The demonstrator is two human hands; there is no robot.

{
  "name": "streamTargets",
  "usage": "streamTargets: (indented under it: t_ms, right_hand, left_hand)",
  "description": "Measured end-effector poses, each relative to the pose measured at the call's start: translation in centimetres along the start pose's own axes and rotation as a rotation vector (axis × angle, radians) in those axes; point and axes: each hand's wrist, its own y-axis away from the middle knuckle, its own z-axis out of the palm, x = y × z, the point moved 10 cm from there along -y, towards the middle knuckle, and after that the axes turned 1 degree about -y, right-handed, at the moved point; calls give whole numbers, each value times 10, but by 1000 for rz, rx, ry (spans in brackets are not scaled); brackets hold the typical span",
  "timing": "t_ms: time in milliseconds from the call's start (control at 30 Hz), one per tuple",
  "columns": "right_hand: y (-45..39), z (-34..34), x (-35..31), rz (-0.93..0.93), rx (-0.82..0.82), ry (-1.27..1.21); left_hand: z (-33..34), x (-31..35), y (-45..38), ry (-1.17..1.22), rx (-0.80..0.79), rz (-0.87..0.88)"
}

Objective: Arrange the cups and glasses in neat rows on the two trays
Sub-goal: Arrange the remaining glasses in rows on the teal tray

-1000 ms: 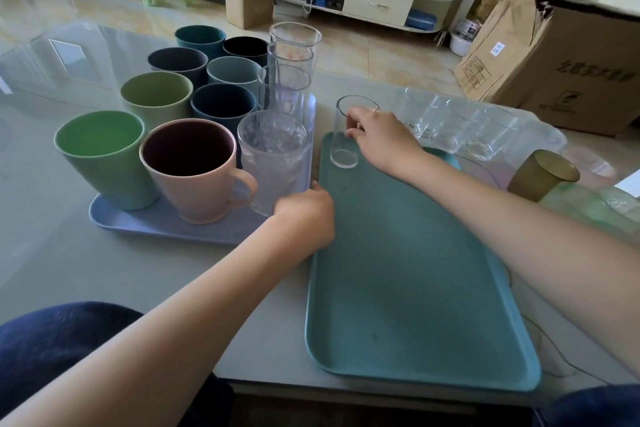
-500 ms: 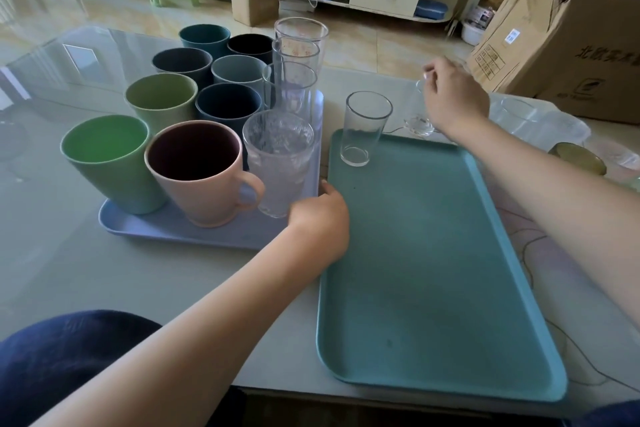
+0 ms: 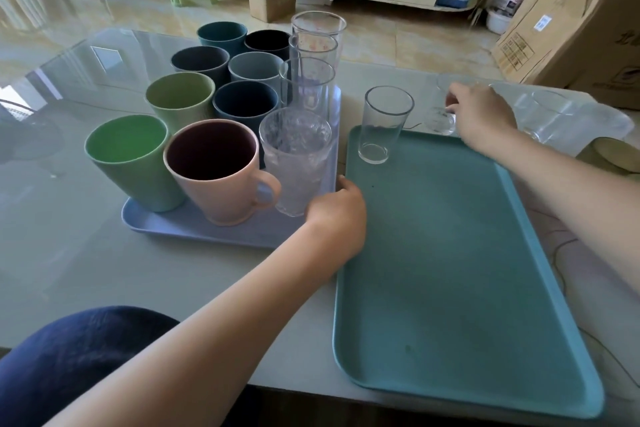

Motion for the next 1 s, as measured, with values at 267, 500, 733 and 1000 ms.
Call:
streamTargets:
  t_ms: [267, 500, 733, 1000]
  right_hand:
    - [108, -29, -20, -308, -9, -130]
    - [158, -10, -71, -448, -119, -232]
    - [149, -2, -96, -478, -73, -231]
    - [139, 4, -105, -436, -64, -214]
  left_hand:
    - [0, 0, 4, 28, -26, 14]
    - [-2, -13, 3, 229, -75, 18]
    - [0, -10, 2, 183, -76, 28]
    - [-2, -9, 1, 164, -51, 35]
